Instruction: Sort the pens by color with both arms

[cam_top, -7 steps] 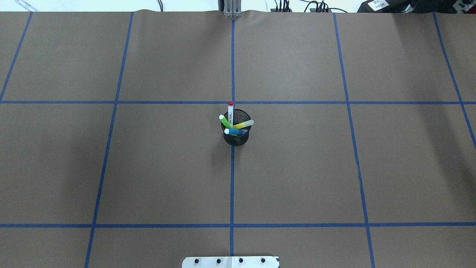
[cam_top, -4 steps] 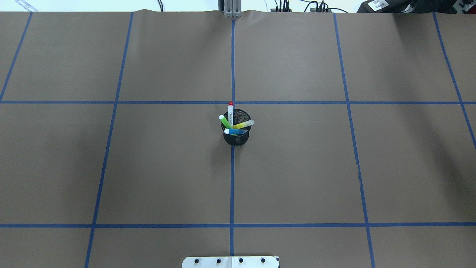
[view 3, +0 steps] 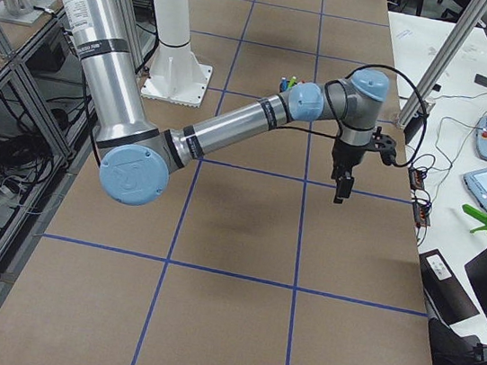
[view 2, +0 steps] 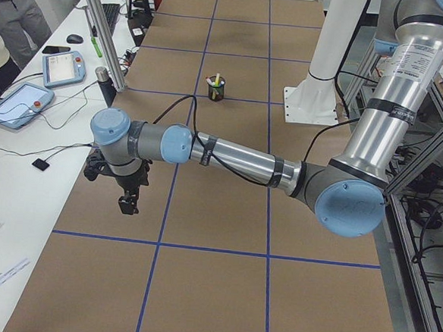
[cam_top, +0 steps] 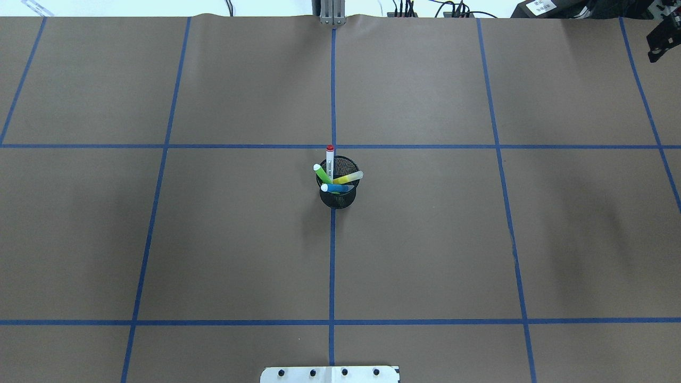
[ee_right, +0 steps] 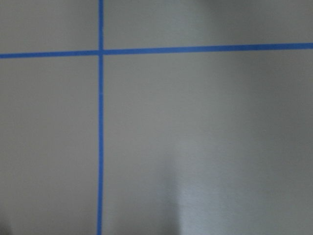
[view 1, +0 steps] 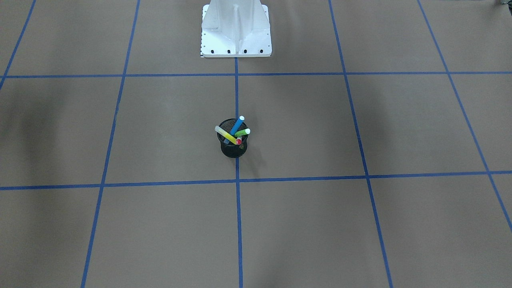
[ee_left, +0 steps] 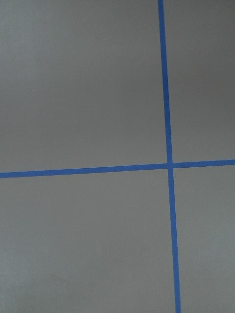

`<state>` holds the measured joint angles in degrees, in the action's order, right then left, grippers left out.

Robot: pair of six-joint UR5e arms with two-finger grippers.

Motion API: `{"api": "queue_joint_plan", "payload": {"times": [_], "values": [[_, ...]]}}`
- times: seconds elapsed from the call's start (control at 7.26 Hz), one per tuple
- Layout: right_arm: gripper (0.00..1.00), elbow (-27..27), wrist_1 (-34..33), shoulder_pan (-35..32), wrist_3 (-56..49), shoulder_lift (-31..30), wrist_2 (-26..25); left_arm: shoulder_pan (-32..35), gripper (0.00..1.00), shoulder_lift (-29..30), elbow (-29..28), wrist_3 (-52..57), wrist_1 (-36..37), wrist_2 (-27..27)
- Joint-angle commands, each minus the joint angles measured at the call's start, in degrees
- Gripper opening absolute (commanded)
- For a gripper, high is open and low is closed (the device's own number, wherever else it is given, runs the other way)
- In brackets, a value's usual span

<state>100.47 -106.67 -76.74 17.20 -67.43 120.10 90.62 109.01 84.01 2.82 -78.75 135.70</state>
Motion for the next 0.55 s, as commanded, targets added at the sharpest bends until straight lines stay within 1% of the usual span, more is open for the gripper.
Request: {"api": "queue_joint_plan", "payload": {"times": [0.0, 0.28, 0.41], "values": [[0.99, 3.15, 5.74, 1.50, 1.79, 0.11, 0.57, 0.00, 1.00, 0.32, 0.10, -0.27, 0.00, 0.00], [1.00, 3.50, 7.88, 6.74, 1.96, 0.98, -0.30, 0.00, 1.00, 0.32, 1.06, -1.68, 0.00, 0.09], [1.00, 1.94, 5.71, 10.17, 4.40, 5.43, -2.04, 0.00, 1.00, 0.24, 1.33, -2.12, 0.00, 0.35]]}}
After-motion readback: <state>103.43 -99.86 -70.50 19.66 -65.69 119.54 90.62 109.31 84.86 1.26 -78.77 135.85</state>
